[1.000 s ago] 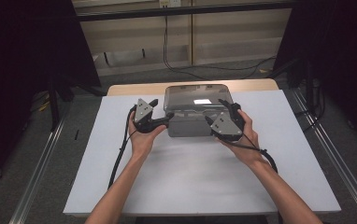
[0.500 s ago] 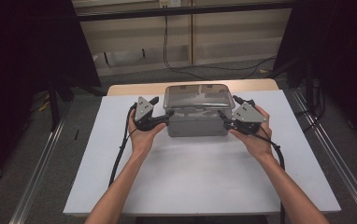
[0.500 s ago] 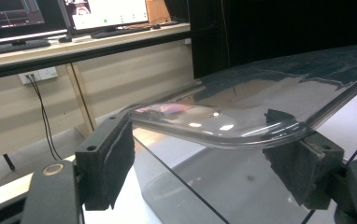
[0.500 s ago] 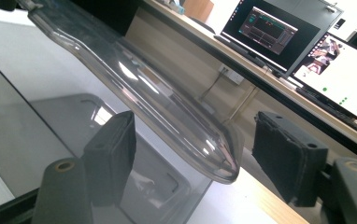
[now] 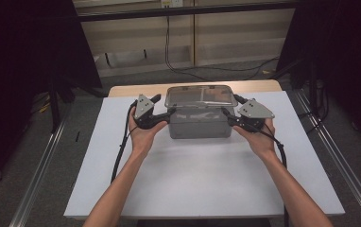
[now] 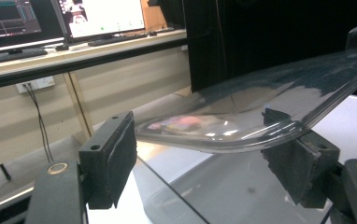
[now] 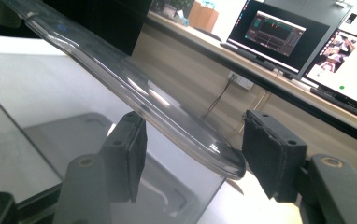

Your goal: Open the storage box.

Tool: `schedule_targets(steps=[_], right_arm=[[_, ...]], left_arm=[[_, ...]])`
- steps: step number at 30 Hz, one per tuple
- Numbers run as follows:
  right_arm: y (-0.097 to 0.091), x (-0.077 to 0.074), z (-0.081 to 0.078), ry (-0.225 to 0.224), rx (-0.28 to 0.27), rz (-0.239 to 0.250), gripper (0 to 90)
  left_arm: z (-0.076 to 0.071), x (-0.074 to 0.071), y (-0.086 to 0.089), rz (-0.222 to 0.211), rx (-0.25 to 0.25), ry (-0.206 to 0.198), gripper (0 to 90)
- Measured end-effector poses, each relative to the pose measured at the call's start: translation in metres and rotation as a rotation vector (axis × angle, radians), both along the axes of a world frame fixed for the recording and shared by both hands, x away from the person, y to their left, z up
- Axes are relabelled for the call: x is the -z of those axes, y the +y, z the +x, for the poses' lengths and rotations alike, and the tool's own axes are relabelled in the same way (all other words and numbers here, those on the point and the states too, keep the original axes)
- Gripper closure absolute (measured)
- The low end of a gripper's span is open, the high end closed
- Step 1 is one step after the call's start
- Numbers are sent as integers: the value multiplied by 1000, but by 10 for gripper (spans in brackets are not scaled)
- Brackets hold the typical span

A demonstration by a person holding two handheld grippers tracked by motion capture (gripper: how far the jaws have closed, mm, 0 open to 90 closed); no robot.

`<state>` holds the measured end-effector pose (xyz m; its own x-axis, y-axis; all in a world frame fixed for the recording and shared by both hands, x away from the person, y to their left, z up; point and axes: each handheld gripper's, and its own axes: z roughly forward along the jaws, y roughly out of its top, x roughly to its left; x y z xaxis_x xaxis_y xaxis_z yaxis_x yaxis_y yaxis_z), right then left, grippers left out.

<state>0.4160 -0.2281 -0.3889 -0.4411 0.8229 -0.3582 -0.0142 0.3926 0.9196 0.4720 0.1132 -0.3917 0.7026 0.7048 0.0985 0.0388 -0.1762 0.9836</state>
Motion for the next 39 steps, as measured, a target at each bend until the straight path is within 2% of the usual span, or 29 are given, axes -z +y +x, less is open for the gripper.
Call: schedule_targets(steps=[4, 7, 8, 13, 17, 21, 27, 31, 35, 39], right_arm=[[1, -5, 3, 5, -28, 2, 409], [1, -6, 4, 6, -34, 15, 425], [0, -6, 6, 7, -34, 32, 439], [-4, -6, 11, 22, -42, 61, 442], [-4, -8, 15, 29, -58, 68, 436], [-4, -8, 18, 34, -60, 86, 442], [-5, -7, 21, 34, -63, 99, 464], [-7, -7, 23, 27, -64, 128, 474], [-8, -7, 25, 18, -62, 130, 486], [-8, -11, 27, 29, -69, 136, 484]], left_arm=[[1, -2, 0, 0, 0, -8, 276], [2, -2, 0, -8, 1, -6, 290], [3, -4, 0, 5, -2, -8, 294], [5, -6, -3, 6, 10, -11, 317], [7, -8, -6, 7, 9, -15, 336], [8, -8, -7, -5, 8, -13, 336], [12, -10, -7, 6, 9, -8, 336], [15, -13, -7, 9, 14, -13, 331], [17, -14, -8, 7, 27, -15, 347], [19, -15, -8, 4, 38, -11, 374]])
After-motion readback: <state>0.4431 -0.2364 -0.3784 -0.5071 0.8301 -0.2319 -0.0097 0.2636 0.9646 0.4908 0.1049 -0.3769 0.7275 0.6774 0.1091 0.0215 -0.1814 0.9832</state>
